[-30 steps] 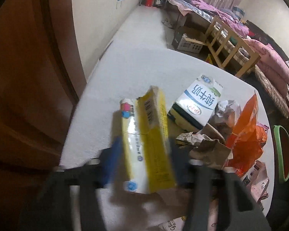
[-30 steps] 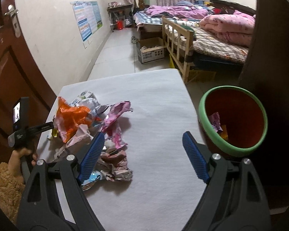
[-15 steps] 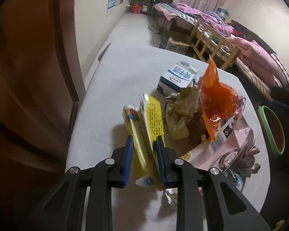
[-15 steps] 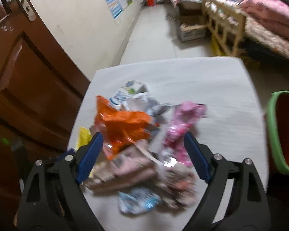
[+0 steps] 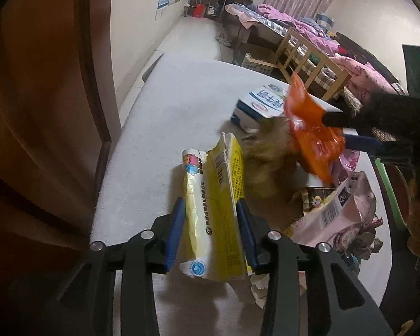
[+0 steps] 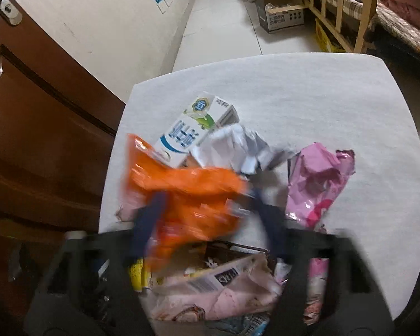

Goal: Collect trash
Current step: 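Grasp the yellow box with left tool while right tool grasps the orange snack bag, then lift the yellow box and orange bag and move both toward the bin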

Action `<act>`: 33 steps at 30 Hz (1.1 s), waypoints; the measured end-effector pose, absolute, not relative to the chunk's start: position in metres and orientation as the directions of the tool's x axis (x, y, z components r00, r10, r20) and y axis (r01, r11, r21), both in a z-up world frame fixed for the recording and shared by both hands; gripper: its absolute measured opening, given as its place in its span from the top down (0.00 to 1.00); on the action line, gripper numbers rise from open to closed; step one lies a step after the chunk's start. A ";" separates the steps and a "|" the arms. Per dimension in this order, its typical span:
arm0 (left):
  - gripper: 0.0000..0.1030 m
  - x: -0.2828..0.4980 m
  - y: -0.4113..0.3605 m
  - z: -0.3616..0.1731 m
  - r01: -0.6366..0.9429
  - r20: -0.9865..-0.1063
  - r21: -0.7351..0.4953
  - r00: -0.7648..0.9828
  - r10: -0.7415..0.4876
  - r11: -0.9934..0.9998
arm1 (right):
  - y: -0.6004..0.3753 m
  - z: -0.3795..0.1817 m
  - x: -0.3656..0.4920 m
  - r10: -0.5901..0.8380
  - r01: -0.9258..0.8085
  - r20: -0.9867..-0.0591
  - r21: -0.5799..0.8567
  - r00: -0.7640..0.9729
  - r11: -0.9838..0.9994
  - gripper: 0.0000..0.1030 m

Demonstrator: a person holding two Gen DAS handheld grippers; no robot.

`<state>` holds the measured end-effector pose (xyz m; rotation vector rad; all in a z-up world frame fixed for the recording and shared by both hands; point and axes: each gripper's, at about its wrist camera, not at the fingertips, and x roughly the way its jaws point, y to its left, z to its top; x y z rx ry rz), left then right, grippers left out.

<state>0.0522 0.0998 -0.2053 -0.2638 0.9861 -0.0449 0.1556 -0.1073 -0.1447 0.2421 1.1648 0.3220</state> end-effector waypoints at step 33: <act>0.76 0.052 0.095 -0.186 -0.059 -0.752 -0.180 0.651 -0.098 0.982 | -0.199 -0.081 0.065 0.295 -0.060 -0.774 0.318 0.560 0.946 0.52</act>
